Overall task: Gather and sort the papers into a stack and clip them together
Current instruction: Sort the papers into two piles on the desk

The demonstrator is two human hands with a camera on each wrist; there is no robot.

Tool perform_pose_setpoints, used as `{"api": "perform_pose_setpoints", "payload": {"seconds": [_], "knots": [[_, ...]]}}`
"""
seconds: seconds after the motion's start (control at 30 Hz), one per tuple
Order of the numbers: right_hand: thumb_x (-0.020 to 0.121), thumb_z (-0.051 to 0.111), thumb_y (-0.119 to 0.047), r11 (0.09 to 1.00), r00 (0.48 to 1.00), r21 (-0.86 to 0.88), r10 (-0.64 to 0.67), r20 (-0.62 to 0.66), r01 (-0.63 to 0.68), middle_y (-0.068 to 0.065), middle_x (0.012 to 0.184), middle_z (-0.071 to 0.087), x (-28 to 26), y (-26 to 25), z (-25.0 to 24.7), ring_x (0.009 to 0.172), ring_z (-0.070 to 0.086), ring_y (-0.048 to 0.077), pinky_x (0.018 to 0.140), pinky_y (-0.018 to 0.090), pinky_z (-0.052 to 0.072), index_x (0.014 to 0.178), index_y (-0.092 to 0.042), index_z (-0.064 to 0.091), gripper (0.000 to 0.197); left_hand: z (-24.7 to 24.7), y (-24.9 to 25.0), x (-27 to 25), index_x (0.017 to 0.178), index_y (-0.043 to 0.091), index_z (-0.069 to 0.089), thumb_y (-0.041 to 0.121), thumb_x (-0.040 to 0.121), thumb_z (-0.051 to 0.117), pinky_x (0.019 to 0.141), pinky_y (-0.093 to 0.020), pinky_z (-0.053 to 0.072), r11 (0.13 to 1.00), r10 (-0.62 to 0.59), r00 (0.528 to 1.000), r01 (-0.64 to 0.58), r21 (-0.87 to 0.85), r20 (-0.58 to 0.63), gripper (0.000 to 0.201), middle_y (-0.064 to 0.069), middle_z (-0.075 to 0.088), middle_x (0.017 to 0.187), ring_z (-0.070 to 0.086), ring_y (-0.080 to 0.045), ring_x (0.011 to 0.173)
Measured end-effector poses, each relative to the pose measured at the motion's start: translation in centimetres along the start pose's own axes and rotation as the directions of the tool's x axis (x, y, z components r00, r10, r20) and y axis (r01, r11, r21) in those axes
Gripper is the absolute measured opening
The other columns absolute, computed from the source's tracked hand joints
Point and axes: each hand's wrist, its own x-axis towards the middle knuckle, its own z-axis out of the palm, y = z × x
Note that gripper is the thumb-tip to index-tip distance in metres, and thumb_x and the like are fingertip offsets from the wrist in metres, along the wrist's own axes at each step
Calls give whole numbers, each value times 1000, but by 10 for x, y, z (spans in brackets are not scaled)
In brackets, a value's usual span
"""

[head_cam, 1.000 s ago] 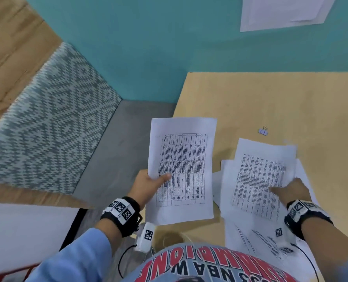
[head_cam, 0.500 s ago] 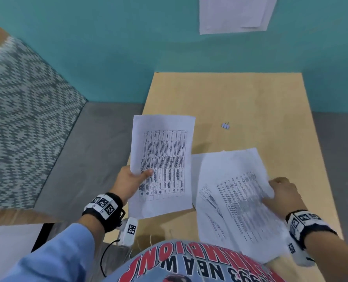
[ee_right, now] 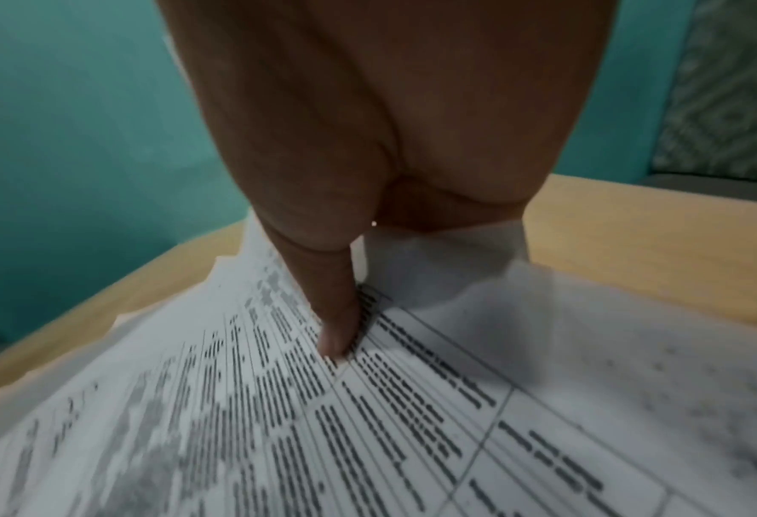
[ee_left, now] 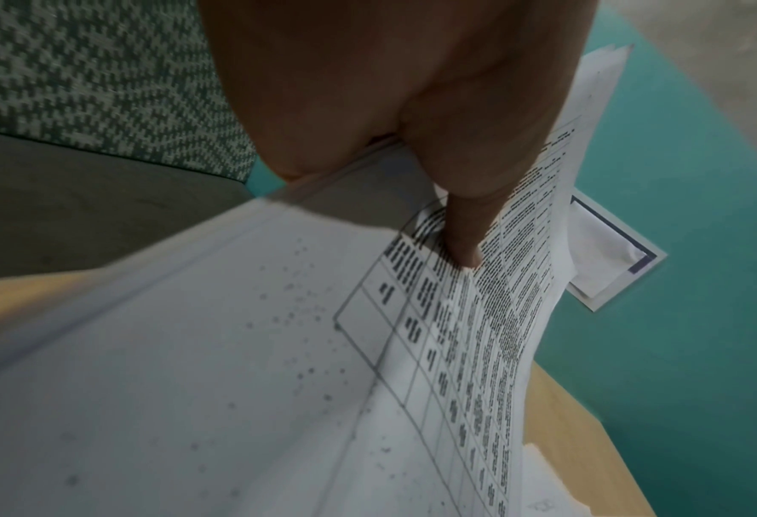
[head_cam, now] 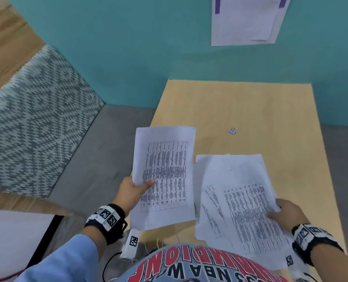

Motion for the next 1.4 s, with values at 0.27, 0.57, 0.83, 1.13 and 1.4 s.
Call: {"api": "perform_pose_setpoints", "payload": {"seconds": [0.27, 0.57, 0.83, 1.13, 1.4], "knots": [[87, 81, -20, 970, 993, 215, -117, 20, 110, 0, 95, 76, -14, 5, -30, 91, 70, 26, 79, 33, 48, 99, -22, 73, 15, -3, -22, -17, 62, 21, 40, 29, 88, 85, 50, -25, 33, 999, -44, 990, 40, -31, -133, 53, 13, 34, 45, 34, -9, 44], [84, 75, -32, 892, 944, -340, -329, -37, 298, 10, 124, 59, 25, -56, 64, 106, 61, 28, 87, 38, 56, 100, -13, 73, 25, -23, -40, -26, 66, 17, 42, 30, 86, 87, 54, -27, 35, 992, -122, 980, 113, -65, -159, 51, 4, 36, 56, 35, -16, 51], [81, 83, -28, 949, 973, -284, -180, -145, 133, 18, 127, 55, 24, -67, 86, 109, 51, 39, 86, 42, 52, 94, -9, 76, 24, -52, -50, -17, 83, 0, 67, 36, 84, 88, 67, -36, 49, 990, -129, 982, 121, -65, -138, 41, -12, 57, 76, 55, -22, 70], [77, 88, -20, 984, 987, -168, -86, -134, 63, 13, 102, 56, 30, -74, 75, 84, 60, 30, 73, 34, 55, 76, -11, 69, 21, -47, -43, 1, 73, 11, 52, 32, 87, 87, 56, -31, 41, 994, -106, 989, 106, -8, -106, 43, -11, 45, 67, 47, -20, 63], [80, 81, -13, 986, 987, -143, -107, -120, 89, 2, 75, 65, 30, -72, 71, 70, 64, 22, 63, 34, 57, 62, -27, 56, 34, -44, -35, 13, 73, 12, 51, 35, 85, 88, 55, -32, 43, 995, -97, 992, 97, 4, -84, 46, -6, 46, 63, 48, -21, 61]]}}
